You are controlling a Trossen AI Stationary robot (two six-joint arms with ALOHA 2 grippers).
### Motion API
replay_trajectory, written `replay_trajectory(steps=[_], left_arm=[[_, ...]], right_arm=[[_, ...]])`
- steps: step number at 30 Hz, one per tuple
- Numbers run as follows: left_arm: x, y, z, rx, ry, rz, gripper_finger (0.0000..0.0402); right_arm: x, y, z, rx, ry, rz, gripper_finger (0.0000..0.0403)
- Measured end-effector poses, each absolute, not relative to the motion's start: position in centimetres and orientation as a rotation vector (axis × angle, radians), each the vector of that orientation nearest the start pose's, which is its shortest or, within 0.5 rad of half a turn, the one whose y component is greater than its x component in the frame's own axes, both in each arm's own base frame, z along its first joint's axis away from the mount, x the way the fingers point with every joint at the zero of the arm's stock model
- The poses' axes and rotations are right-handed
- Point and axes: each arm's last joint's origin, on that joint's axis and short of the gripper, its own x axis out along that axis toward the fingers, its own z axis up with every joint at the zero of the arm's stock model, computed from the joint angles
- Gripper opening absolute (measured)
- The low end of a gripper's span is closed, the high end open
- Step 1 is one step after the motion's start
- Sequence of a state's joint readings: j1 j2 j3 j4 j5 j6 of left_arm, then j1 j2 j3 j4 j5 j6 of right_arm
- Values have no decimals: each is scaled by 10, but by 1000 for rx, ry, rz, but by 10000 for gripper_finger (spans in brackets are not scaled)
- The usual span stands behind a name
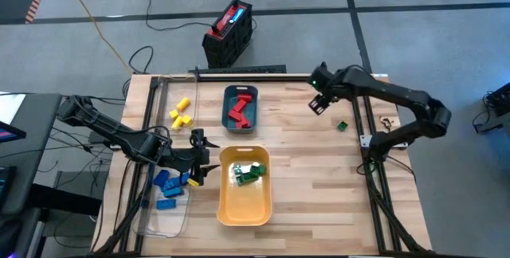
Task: Sort blocks
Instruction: Put the square green game piece into the yellow bin
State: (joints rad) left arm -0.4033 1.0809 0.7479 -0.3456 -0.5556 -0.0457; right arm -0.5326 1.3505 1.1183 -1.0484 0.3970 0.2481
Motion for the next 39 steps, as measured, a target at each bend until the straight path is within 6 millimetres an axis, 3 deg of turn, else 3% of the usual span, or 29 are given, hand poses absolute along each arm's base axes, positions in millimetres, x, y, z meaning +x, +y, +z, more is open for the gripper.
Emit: replay_trajectory(steps=[8,14,18,21,29,39], left_arm=[[207,-72,255,268,599,160,288],[207,-72,255,246,602,168,288],[206,-71,253,232,618,176,288],[205,-71,252,226,633,186,288],[204,-70,251,255,640,192,288],[204,-70,251,236,639,198,288]], right_arm=[[212,-158,248,174,1368,-722,255],[212,-168,214,292,1547,-696,255],[205,-159,203,387,1518,-791,255],[196,-142,202,458,1499,-846,255],[185,-103,201,488,1420,-865,255],[183,-98,207,511,1306,-877,255]])
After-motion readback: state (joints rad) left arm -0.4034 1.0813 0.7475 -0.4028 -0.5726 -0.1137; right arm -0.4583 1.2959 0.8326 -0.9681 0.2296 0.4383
